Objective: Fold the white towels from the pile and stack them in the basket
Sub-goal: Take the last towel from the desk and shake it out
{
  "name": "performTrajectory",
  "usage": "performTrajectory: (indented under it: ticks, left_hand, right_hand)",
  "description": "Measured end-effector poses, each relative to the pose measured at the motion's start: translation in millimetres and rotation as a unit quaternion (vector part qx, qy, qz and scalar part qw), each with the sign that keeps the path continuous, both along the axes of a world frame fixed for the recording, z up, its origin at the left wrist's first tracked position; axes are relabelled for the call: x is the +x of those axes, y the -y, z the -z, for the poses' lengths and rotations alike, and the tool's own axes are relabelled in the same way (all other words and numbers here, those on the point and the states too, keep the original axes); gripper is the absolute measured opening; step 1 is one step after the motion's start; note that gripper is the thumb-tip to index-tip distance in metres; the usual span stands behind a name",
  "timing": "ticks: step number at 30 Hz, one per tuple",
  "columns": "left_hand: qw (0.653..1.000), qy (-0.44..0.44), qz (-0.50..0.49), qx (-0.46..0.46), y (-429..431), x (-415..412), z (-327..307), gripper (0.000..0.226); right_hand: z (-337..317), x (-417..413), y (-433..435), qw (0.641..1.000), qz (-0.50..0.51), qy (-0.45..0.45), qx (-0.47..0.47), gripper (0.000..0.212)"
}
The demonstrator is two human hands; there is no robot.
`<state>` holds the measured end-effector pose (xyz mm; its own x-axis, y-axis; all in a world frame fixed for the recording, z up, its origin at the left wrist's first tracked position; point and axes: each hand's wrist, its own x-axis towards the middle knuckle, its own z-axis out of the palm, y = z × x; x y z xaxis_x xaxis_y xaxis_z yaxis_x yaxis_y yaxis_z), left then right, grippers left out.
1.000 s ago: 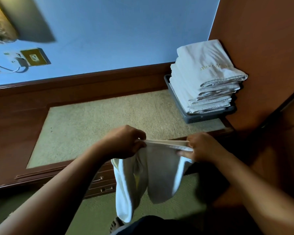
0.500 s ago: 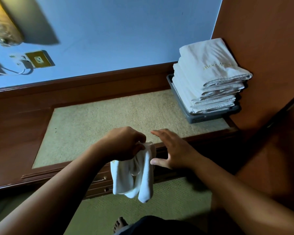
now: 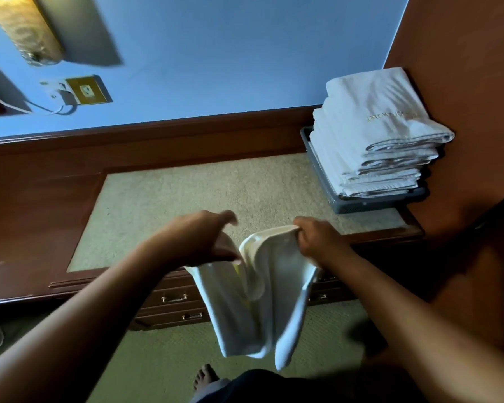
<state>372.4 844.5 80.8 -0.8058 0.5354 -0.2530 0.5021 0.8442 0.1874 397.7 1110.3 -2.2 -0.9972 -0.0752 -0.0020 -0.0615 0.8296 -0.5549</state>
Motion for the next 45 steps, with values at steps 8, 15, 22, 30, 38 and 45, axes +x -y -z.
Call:
performTrajectory:
  ticks: [8, 15, 22, 30, 38, 45]
  left_hand:
    - [0.966, -0.126, -0.226, -0.003, 153.8, -28.8, 31.1, 0.01]
    - [0.923, -0.192, -0.334, 0.015, 206.5, 13.3, 75.0, 0.005]
    - [0.835, -0.166, -0.524, -0.01, 218.0, 22.8, 70.7, 0.011]
    - [0.391, -0.032, -0.68, 0.619, 197.5, -58.4, 64.3, 0.031]
    - [0.365, -0.132, -0.655, 0.648, 217.0, -232.2, 72.4, 0.018]
    - [0.438, -0.12, -0.703, 0.548, 263.3, -421.4, 121.4, 0.027]
  right_hand:
    - [9.9, -3.3, -49.5, 0.994, 0.043, 0.056, 0.088, 0.016]
    - [23.7, -26.0, -56.6, 0.986, 0.046, 0.072, 0.14, 0.015]
    - [31.6, -58.7, -51.6, 0.964, 0.209, 0.045, 0.159, 0.011]
    - [26.8, -127.0, 2.9, 0.764, 0.435, 0.12, -0.461, 0.02]
    - [-20.5, -240.5, 25.6, 0.726, 0.419, 0.082, -0.539, 0.04]
    - [1.4, -392.4, 31.6, 0.827, 0.419, 0.053, -0.371, 0.023]
